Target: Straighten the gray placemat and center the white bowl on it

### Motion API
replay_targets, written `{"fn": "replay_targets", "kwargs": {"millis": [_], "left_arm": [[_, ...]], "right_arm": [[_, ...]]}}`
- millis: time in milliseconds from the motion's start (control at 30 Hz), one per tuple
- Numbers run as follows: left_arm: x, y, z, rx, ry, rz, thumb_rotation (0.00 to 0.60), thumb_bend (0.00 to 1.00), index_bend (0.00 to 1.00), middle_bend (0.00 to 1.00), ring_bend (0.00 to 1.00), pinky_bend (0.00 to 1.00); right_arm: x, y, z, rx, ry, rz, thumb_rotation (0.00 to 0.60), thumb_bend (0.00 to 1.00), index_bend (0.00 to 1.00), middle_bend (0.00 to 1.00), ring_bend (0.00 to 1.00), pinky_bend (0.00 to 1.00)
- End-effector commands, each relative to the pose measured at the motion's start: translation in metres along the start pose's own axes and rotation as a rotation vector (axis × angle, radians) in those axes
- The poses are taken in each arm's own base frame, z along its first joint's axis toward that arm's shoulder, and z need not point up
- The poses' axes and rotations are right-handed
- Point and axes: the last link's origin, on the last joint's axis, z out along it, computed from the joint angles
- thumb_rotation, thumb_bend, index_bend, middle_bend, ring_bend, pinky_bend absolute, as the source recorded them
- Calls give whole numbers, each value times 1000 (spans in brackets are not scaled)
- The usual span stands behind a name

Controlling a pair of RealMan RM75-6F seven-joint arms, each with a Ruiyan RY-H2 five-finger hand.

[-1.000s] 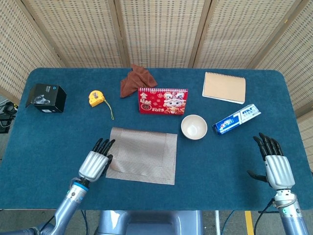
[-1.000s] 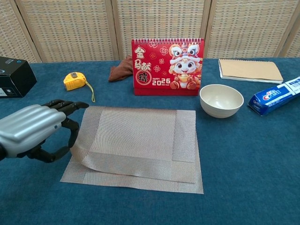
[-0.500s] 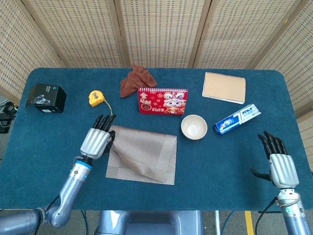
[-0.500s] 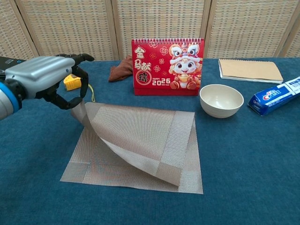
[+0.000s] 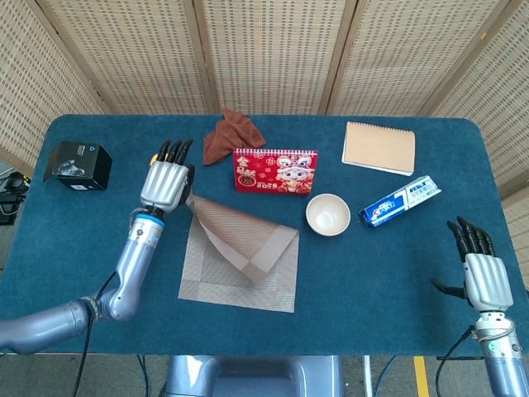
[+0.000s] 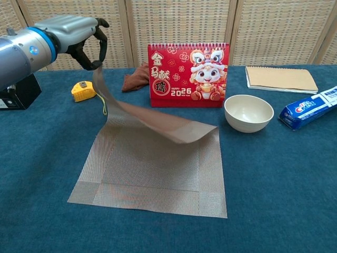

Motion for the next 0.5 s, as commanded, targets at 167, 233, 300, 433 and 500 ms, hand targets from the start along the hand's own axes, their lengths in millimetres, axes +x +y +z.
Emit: {"fn": "replay_targets", "kwargs": {"millis": [167,233,300,433,500], "left_arm": [[7,9,42,68,11,52,600,490,579,0,0,0],[2,10,47,86,6,89,600,490,574,0,0,0],[2,11,49,93,10,109,600,490,574,0,0,0],[2,11,52,114,39,151,600,490,574,0,0,0],[1,9,53,125,43,167,600,489,574,0,0,0]], "right_arm": [[1,4,3,-17,4,1,600,31,59,0,0,0],[2,4,3,-18,7,5,600,31,59,0,0,0],[2,4,4,-18,8,6,600,31,59,0,0,0],[2,4,3,-17,3,6,600,30,59,0,0,0],[1,4,3,-16,-1,5,600,31,59,0,0,0]]}}
